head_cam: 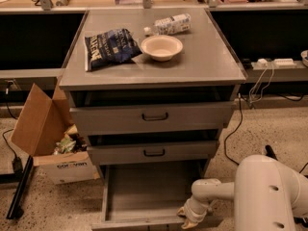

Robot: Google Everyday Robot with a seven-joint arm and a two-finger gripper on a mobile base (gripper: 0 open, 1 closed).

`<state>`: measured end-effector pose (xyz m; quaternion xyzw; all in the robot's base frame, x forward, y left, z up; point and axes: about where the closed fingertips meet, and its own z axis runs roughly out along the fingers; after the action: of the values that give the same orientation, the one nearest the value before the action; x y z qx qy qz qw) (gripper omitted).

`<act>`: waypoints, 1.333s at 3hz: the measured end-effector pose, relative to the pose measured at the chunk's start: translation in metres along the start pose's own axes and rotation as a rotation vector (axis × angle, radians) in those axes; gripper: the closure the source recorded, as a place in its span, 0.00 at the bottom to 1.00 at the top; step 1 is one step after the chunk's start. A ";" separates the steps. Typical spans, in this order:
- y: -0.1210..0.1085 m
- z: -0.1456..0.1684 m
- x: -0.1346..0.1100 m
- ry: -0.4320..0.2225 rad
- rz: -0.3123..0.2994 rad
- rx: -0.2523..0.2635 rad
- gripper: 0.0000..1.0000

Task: Open bottom drawer

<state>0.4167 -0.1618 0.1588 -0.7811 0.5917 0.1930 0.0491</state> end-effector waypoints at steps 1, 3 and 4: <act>0.000 0.000 0.000 0.000 0.000 0.000 0.53; 0.001 0.000 -0.001 -0.001 -0.005 0.000 0.02; 0.006 -0.023 -0.007 0.026 -0.027 0.046 0.00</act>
Offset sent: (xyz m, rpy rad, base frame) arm 0.0000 0.0000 0.0000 0.0000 0.0000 0.0000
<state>0.4153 -0.1639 0.1839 -0.7902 0.5860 0.1685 0.0621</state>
